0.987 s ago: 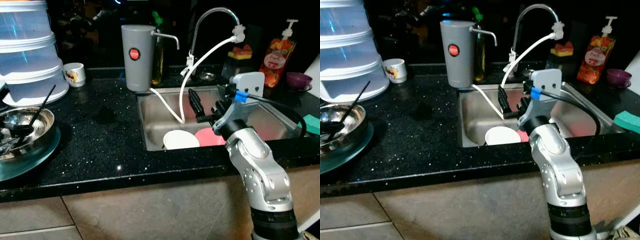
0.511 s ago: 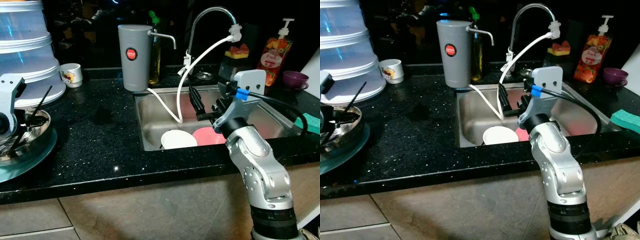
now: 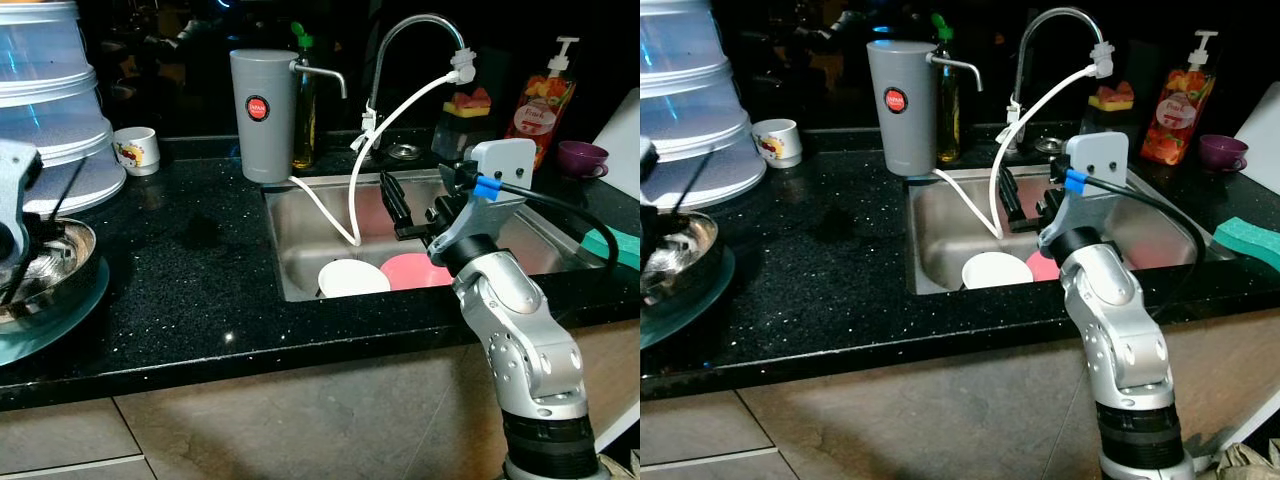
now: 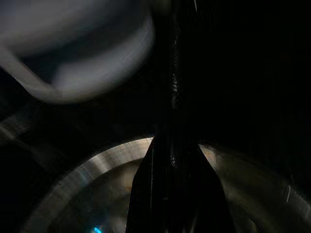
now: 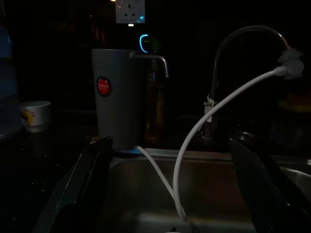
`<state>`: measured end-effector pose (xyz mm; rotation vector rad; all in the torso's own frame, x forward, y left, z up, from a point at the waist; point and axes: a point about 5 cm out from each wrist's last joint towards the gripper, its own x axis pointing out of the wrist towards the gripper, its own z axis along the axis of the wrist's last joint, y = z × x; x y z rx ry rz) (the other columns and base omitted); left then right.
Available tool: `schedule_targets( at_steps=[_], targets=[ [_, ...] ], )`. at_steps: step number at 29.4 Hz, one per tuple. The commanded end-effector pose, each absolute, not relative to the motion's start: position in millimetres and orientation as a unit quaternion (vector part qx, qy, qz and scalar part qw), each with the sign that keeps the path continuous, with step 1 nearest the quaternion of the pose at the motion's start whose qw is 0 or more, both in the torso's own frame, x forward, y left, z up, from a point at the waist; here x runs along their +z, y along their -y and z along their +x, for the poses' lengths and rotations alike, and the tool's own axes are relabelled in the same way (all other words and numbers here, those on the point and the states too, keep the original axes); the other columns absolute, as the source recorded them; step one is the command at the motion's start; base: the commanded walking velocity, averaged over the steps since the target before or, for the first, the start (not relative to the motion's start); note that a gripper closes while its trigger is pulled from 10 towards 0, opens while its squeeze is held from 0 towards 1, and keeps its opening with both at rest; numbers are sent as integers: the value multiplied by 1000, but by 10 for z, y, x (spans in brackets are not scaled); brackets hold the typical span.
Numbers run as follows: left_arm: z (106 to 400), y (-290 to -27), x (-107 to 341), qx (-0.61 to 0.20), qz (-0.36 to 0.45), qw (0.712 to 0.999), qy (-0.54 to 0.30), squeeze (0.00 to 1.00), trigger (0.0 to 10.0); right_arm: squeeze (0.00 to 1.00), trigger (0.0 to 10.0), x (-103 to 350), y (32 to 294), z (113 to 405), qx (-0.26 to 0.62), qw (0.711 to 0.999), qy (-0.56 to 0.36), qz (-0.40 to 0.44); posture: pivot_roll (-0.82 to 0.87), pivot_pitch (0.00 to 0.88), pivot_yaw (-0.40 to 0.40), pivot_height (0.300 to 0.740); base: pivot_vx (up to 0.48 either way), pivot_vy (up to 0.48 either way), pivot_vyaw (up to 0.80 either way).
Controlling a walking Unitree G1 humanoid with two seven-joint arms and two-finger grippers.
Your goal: Kitchen organization
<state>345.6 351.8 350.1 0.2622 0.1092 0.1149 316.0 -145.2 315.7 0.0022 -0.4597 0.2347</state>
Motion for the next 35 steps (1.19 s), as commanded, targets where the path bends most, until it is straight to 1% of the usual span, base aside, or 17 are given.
schedule_targets(
  at_steps=[1,3,4,5,6,7,8,9,10,12,16,17,19,24,27,34,35],
  targets=[
    [3307,-3476,4020,67,159,984,49,0,10000,0,10000,3174,1471,3134,111,966,232,-6,163,104,-16,740,0,0,0],
    [3225,-3149,4378,-6,187,974,132,0,10000,0,10000,3213,1446,3115,123,963,241,3,166,99,-20,740,0,0,0],
    [3225,-3149,4378,-6,187,974,132,0,10000,0,10000,3213,1446,3115,123,963,241,3,166,99,-20,740,0,0,0],
    [3207,-2993,4458,-41,206,965,156,0,10000,0,10000,3243,1419,3106,136,959,246,19,167,95,-23,740,0,0,0],
    [3207,-2993,4458,-41,206,965,156,0,10000,0,10000,3243,1419,3106,136,959,246,19,167,95,-23,740,0,0,0],
    [3209,-2807,4482,-84,230,955,167,0,10000,0,10000,3295,1374,3080,159,953,254,38,167,95,-23,740,0,0,0],
    [3209,-2807,4482,-84,230,955,167,0,10000,0,10000,3295,1374,3080,159,953,254,38,167,95,-23,740,0,0,0],
    [3250,-2681,4455,-104,253,948,164,0,10000,0,10000,3347,1327,3048,180,946,264,52,166,93,-20,740,0,0,0],
    [3250,-2681,4455,-104,253,948,164,0,10000,0,10000,3347,1327,3048,180,946,264,52,166,93,-20,740,0,0,0],
    [3355,-2446,4327,-142,289,934,157,0,10000,0,10000,3423,1260,2991,211,934,278,77,159,87,-13,740,0,0,0],
    [3482,-1948,4019,-234,284,917,156,0,10000,0,10000,3462,1257,2970,228,925,280,116,151,79,-15,740,0,0,0],
    [3482,-1948,4019,-234,284,917,156,0,10000,0,10000,3462,1257,2970,228,925,280,116,151,79,-15,740,0,0,0],
    [3517,-1683,3826,-296,272,902,158,0,10000,0,10000,3472,1194,2938,272,909,272,162,148,77,-16,740,0,0,0],
    [3554,-1570,3727,-323,255,898,156,0,10000,0,10000,3467,1134,2914,304,896,260,191,139,79,-15,740,0,0,0],
    [3508,-1192,3583,-423,196,868,168,0,10000,0,10000,3356,961,2873,365,864,196,287,112,77,-8,740,0,0,0],
    [3433,-1075,3552,-456,174,855,175,0,10000,0,10000,3328,993,2879,358,856,186,324,102,72,-6,740,0,0,0],
    [3386,-1019,3490,-471,175,848,172,0,10000,0,10000,3326,1009,2882,357,853,184,334,103,70,-5,740,0,0,0]
  ],
)
